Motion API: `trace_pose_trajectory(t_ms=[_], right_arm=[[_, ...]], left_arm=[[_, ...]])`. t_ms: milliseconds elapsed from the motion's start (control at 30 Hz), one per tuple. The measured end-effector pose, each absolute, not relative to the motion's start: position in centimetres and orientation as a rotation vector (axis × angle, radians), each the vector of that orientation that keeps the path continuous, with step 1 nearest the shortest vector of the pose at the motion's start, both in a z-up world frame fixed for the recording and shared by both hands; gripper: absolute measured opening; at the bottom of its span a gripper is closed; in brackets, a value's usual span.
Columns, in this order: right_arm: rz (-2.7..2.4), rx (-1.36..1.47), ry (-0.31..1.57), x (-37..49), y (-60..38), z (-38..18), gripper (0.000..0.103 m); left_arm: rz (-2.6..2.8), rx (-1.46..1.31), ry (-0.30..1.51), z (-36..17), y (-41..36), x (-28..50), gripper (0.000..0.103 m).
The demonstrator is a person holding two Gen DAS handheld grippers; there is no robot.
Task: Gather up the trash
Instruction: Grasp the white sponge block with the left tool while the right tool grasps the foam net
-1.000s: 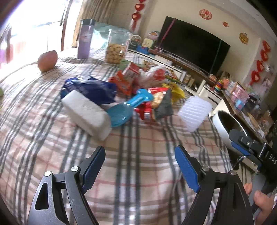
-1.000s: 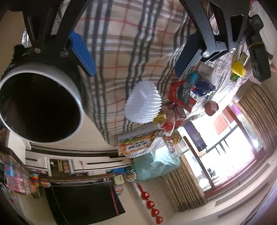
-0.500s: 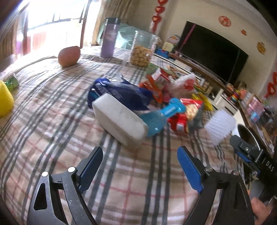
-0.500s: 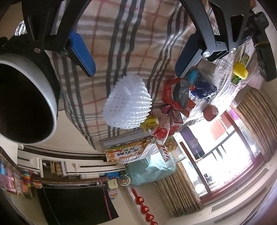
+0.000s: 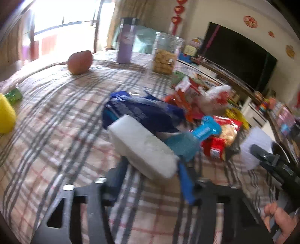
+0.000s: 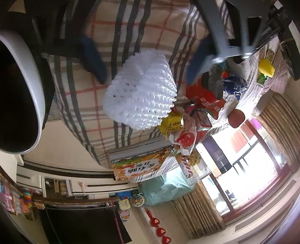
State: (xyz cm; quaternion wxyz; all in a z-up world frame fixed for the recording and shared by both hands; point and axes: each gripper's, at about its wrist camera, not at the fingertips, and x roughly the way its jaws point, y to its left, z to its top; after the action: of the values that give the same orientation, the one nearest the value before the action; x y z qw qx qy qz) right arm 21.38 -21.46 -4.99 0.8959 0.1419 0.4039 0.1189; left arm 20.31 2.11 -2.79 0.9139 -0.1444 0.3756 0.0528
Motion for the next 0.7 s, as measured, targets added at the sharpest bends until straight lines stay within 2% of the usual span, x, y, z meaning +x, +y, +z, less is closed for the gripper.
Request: trace_pose_trajectory(t_ms=[33, 100, 200, 700], right_arm=[[0.24, 0.29, 0.834, 21.1, -21.5, -5.0, 0.043], [0.239, 0.279, 0.815, 20.6, -21.7, -4.7, 0.036], [0.247, 0.264, 0.798, 19.4, -21.8, -4.3, 0.03], [0.242, 0.313, 0.757, 15.1, -24.2, -2.5, 0.029]], left_arm=[[0.113, -0.276, 0.766, -2.7, 1.8, 20.1, 0.041], [0.105, -0.254, 0.753, -2.7, 1.7, 19.8, 0.034], [0.088, -0.247, 0.746, -2.9, 1.7, 18.8, 0.032], [-0.082, -0.197, 0.72, -1.9, -1.8, 15.1, 0.031]])
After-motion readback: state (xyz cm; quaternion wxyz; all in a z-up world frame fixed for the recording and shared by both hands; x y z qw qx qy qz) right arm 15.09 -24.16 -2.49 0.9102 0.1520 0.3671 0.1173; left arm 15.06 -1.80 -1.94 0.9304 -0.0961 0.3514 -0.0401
